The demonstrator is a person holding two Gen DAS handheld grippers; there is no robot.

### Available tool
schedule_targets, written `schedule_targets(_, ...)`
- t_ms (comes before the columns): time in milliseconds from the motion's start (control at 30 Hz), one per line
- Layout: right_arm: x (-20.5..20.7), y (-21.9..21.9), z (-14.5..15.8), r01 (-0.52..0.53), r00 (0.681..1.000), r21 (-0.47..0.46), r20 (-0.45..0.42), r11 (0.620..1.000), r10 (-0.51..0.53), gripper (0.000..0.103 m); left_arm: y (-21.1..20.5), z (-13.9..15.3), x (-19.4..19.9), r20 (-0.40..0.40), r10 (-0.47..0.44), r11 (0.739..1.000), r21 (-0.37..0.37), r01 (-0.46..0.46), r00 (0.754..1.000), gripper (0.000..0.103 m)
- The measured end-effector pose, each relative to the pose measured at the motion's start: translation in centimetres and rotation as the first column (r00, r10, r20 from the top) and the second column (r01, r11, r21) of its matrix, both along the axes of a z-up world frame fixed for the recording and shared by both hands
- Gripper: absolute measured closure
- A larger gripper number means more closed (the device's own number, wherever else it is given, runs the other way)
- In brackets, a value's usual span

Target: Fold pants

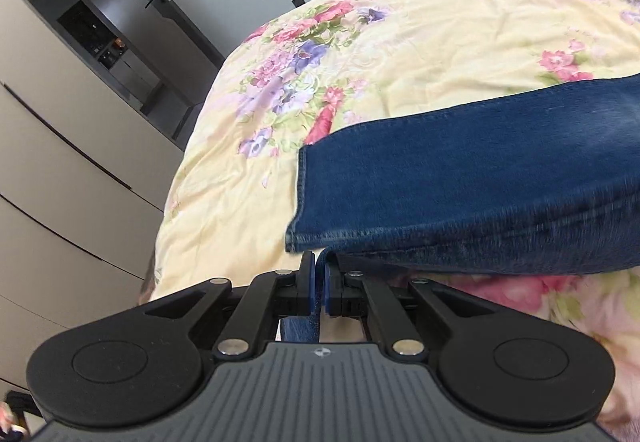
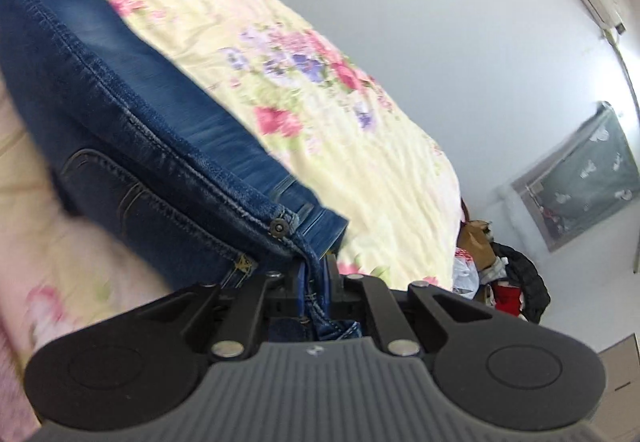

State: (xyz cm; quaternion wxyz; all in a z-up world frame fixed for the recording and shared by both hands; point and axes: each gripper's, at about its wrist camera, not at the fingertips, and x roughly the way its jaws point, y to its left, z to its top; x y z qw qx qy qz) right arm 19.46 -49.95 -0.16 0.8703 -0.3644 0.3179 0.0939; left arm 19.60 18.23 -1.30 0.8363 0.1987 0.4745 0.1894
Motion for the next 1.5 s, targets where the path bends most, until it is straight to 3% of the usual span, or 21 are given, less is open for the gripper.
schedule_targets(300,12.3,2.5,-3.0,0.118,0.993,-0.043,-0.021,0.992,-0.119,0.102,-0.6,-2.9,10.6,-0.08,-0.027,0.994,0.103,0.035,0.996,0.099)
schedule_targets(600,21.9,4.2,-10.1,0.17,0.975,-0.12,-0.122,0.978,-0.184,0.102,-1.0,-10.4,18.9,-0.216,-0.073,0.982,0.155,0.108,0.974,0.099)
schedule_targets(867,24.2,4.4,-14.4,0.167,0.963,-0.164,-0.185,0.972,-0.197,0.102,-0.4,-14.8,20.9,-0.246,-0.104,0.981,0.136,0.14,0.964,0.099)
schedule_targets(967,24.5,4.7,-15.2,0.179,0.959,-0.175,-0.187,0.968,-0.211,0.101,0.0,-15.0,20.8,-0.21,-0.127,0.983,0.103,0.151,0.969,0.098)
schedule_targets(1000,24.5,4.8,-15.4,0.184,0.959,-0.18,-0.185,0.966,-0.217,0.1,0.3,-14.8,20.7,-0.193,-0.131,0.984,0.095,0.152,0.972,0.089)
schedule_targets(1067,24.6,5.1,-15.7,0.191,0.957,-0.192,-0.182,0.963,-0.226,0.1,1.1,-14.1,20.3,-0.147,-0.132,0.988,0.061,0.142,0.98,0.083)
schedule_targets(1167,24.5,5.4,-15.7,0.203,0.954,-0.205,-0.178,0.958,-0.24,0.1,1.8,-13.2,20.1,-0.123,-0.152,0.988,-0.001,0.153,0.981,0.093)
schedule_targets(1233,24.5,5.5,-15.6,0.21,0.952,-0.211,-0.178,0.955,-0.249,0.1,1.6,-13.3,20.0,-0.141,-0.177,0.984,-0.002,0.179,0.974,0.099)
schedule_targets(1500,24.3,5.7,-15.0,0.21,0.949,-0.241,-0.182,0.948,-0.257,0.101,1.3,-12.0,21.3,-0.142,-0.241,0.967,0.045,0.25,0.96,0.1)
